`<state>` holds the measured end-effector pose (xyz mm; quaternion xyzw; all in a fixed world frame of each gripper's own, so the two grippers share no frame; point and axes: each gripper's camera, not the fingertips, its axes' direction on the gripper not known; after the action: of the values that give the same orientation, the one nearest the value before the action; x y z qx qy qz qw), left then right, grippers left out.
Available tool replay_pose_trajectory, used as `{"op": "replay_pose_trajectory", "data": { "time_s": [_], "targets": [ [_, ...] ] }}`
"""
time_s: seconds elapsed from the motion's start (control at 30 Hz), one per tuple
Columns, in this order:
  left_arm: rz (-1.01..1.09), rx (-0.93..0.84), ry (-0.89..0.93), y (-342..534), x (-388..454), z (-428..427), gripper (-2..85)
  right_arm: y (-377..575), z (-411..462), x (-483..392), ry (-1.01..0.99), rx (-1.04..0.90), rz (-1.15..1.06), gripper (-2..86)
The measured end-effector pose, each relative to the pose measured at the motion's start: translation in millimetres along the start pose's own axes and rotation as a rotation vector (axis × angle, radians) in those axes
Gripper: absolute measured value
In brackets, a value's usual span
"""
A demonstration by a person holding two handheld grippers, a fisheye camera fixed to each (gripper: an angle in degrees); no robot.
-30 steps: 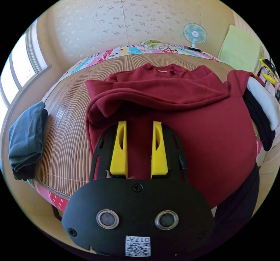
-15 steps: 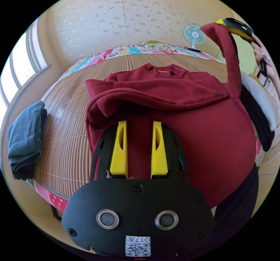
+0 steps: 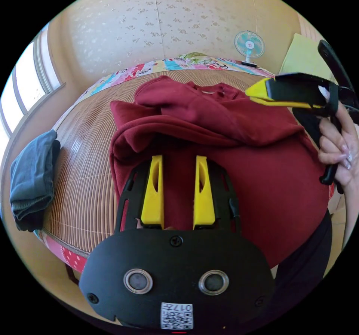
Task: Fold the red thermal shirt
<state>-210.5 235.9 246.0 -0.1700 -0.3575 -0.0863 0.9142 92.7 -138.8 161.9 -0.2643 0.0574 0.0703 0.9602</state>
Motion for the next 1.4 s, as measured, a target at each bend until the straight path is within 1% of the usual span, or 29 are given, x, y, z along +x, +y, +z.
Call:
{"op": "replay_pose_trajectory", "data": {
  "time_s": [0.03, 0.13, 0.2, 0.27, 0.3, 0.33, 0.37, 0.4, 0.43, 0.47, 0.5, 0.53, 0.57, 0.6, 0.63, 0.7, 0.77, 0.8, 0.87, 0.93, 0.97, 1.0, 1.03, 1.1, 1.17, 1.2, 1.23, 1.3, 1.4],
  "targets": [
    [0.000, 0.000, 0.000, -0.2, 0.1, -0.1, 12.5, -4.5, -9.9, 1.5, -0.030, 0.057, 0.002, 11.0],
    [0.001, 0.000, -0.003, -1.2, 1.0, -1.0, 12.5, -24.0, -7.4, 6.7, -0.051, 0.138, 0.017, 13.3],
    [0.000, 0.000, -0.001, -2.2, 1.5, -1.7, 12.5, -40.3, 13.2, 19.6, -0.082, 0.130, 0.061, 14.0],
    [-0.001, -0.001, 0.000, -3.1, 2.1, -2.1, 12.5, -54.6, 47.0, 45.7, -0.140, 0.078, 0.189, 13.7],
    [-0.001, 0.000, 0.000, -3.7, 2.7, -2.4, 12.5, -59.9, 73.7, 64.3, -0.250, 0.015, 0.298, 12.7],
    [-0.001, 0.000, 0.001, -4.0, 2.9, -2.6, 12.5, -59.9, 92.0, 74.1, -0.400, 0.012, 0.360, 10.8],
    [-0.002, 0.001, 0.002, -4.6, 3.5, -2.8, 12.5, -58.3, 95.8, 75.1, -0.467, 0.039, 0.374, 9.5],
    [-0.002, 0.002, 0.003, -5.2, 4.3, -3.1, 12.5, -55.3, 97.2, 70.1, -0.575, 0.110, 0.359, 7.3],
    [-0.001, 0.003, 0.003, -5.6, 4.8, -3.3, 12.5, -54.4, 93.2, 57.8, -0.612, 0.160, 0.302, 5.6],
    [0.000, 0.003, 0.001, -6.4, 6.1, -3.6, 12.5, -54.1, 89.6, 49.2, -0.607, 0.182, 0.263, 5.5],
    [0.000, 0.004, 0.001, -7.3, 7.3, -4.0, 12.5, -52.1, 80.6, 27.0, -0.578, 0.227, 0.161, 5.2],
    [0.000, 0.004, 0.001, -7.8, 7.7, -4.2, 12.5, -49.1, 75.5, -0.5, -0.536, 0.237, 0.031, 5.4],
    [0.000, 0.004, 0.002, -8.8, 8.8, -4.7, 12.5, -48.1, 75.8, -15.4, -0.516, 0.215, -0.049, 5.5],
    [0.000, 0.004, 0.002, -9.8, 10.0, -5.1, 12.5, -46.4, 84.9, -44.7, -0.468, 0.100, -0.209, 6.5],
    [0.000, 0.004, 0.002, -10.4, 10.6, -5.3, 12.5, -45.1, 105.9, -65.6, -0.396, -0.086, -0.297, 7.1],
    [-0.001, 0.004, 0.002, -12.8, 13.3, -6.4, 12.5, -37.9, 136.3, -76.3, -0.306, -0.301, -0.332, 7.3],
    [-0.002, 0.005, 0.004, -14.7, 15.2, -7.2, 12.5, -24.0, 130.0, -64.2, -0.308, -0.257, -0.285, 7.7],
    [-0.002, 0.005, 0.004, -16.1, 16.8, -7.8, 12.4, -12.9, 112.6, -51.2, -0.316, -0.191, -0.226, 8.5],
    [-0.002, 0.005, 0.003, -18.3, 19.3, -8.7, 12.4, 14.6, 77.0, -34.0, -0.268, -0.057, -0.140, 8.9],
    [-0.001, 0.006, 0.001, -20.7, 22.2, -9.7, 12.4, 71.3, 29.8, -24.1, -0.075, 0.124, -0.072, 8.9],
    [-0.001, 0.006, -0.001, -22.4, 24.1, -10.4, 12.5, 85.9, 21.5, -23.1, -0.009, 0.152, -0.057, 8.9],
    [0.000, 0.006, -0.003, -24.1, 26.3, -11.2, 12.5, 113.7, 9.7, -20.7, 0.134, 0.184, -0.020, 9.0],
    [0.000, 0.006, -0.003, -25.1, 27.3, -11.6, 12.5, 138.4, 3.1, -15.3, 0.270, 0.184, 0.049, 9.0],
    [0.000, 0.007, -0.004, -28.9, 31.1, -13.4, 12.4, 167.9, -0.1, -2.6, 0.378, 0.126, 0.160, 8.9],
    [-0.003, 0.008, -0.002, -32.0, 33.4, -15.0, 12.4, 187.8, 6.8, 9.6, 0.400, 0.043, 0.225, 8.5],
    [-0.003, 0.009, -0.002, -34.2, 35.4, -16.2, 12.4, 197.5, 23.1, 18.0, 0.428, -0.029, 0.248, 8.3],
    [-0.004, 0.009, -0.002, -35.4, 36.3, -17.0, 12.4, 208.0, 36.5, 16.6, 0.468, 0.017, 0.196, 8.1],
    [-0.007, 0.009, 0.000, -40.3, 39.6, -19.9, 12.5, 215.1, 51.8, 13.5, 0.512, 0.085, 0.173, 7.9],
    [-0.017, -0.016, 0.014, -50.0, 42.3, -25.8, 12.5, 197.1, 61.0, 14.0, 0.513, 0.014, 0.220, 7.8]
  ]
}}
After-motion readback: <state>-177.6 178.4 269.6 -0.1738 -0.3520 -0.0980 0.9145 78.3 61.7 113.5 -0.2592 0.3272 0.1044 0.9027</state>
